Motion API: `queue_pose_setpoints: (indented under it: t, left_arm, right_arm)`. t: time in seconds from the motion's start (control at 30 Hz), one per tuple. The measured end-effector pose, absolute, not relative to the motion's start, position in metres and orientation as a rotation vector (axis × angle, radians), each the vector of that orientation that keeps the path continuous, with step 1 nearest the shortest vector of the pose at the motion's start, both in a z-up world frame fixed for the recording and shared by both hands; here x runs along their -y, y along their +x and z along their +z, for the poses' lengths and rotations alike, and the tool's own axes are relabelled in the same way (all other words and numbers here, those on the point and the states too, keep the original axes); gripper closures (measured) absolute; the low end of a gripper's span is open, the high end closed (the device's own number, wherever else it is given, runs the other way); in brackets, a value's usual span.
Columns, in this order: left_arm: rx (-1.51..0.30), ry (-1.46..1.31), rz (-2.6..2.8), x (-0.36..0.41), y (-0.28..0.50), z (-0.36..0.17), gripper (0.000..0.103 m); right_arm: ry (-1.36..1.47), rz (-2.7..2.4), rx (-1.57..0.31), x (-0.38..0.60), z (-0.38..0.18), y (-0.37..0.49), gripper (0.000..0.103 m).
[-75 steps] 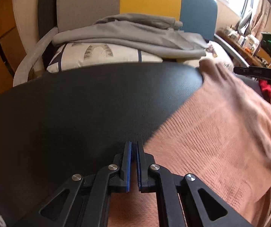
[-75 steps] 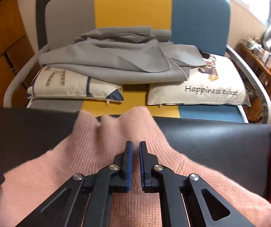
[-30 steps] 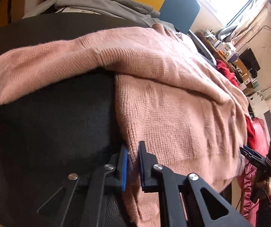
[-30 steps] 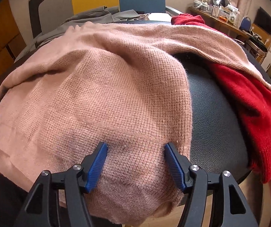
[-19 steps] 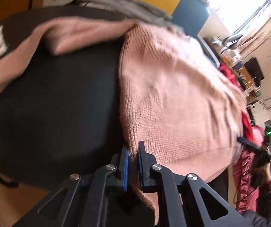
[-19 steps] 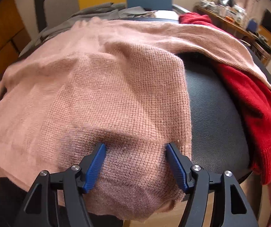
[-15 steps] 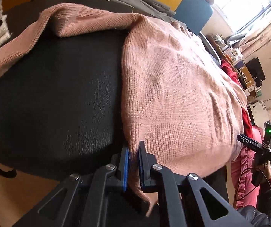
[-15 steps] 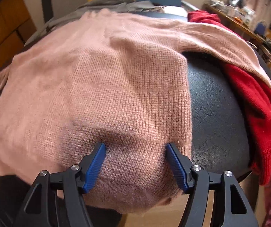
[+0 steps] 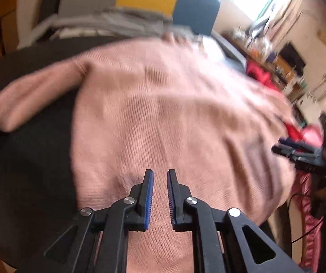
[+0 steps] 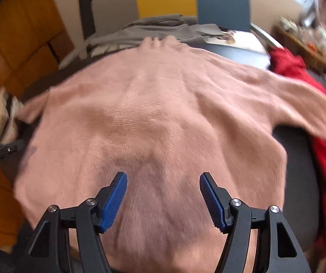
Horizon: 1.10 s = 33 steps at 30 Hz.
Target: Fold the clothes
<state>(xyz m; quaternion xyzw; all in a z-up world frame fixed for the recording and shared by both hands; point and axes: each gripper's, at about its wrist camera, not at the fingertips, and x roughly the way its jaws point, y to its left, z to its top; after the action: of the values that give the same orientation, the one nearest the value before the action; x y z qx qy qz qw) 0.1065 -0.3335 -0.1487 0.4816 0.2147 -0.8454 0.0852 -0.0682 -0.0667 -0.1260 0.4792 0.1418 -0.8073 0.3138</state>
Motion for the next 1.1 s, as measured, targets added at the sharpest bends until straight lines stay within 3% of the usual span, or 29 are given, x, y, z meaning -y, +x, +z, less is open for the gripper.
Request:
queue_pose_setpoints:
  t: [0.17,0.27,0.37,0.47,0.53,0.6,0.83,0.97,1.1]
  left_arm:
    - [-0.61,1.495,-2.482,0.339,0.122,-0.168,0.094]
    - [-0.652,1.497,-2.453,0.352,0.135,-0.17,0.096]
    - [-0.706,1.482,-2.438,0.361,0.138,-0.17,0.098]
    - [-0.774,1.438,-2.451,0.361,0.142,-0.166,0.098]
    - [-0.822,1.407,-2.458,0.361,0.145,-0.164,0.091]
    - [-0.945,1.308,-2.448,0.375,0.164,-0.162,0.088]
    - [-1.277,0.81,-2.101,0.483,0.306,-0.155,0.081]
    - [-0.987,0.754,-1.935,0.505,0.355,-0.139,0.079]
    - [-0.618,0.882,-2.078,0.482,0.325,-0.117,0.077]
  right_arm:
    - [1.411,-2.14,-0.422,0.051,-0.157,-0.075,0.035]
    - [1.406,-2.123,-0.358,0.028,-0.157,-0.062,0.035]
    - [1.359,-2.125,-0.425,0.025,-0.158,-0.045,0.035]
    - [1.345,-2.143,-0.376,0.024,-0.159,-0.047,0.028]
    - [1.347,-2.146,-0.395,0.031,-0.159,-0.048,0.024]
    - [1.349,-2.144,-0.438,0.041,-0.16,-0.045,0.023]
    - [1.212,-2.196,-0.295,0.062,-0.115,-0.041,0.023]
    - [1.149,-2.1,-0.332,0.121,-0.109,-0.033,0.022]
    - [1.179,-1.981,-0.387,0.179,-0.121,-0.008,0.022]
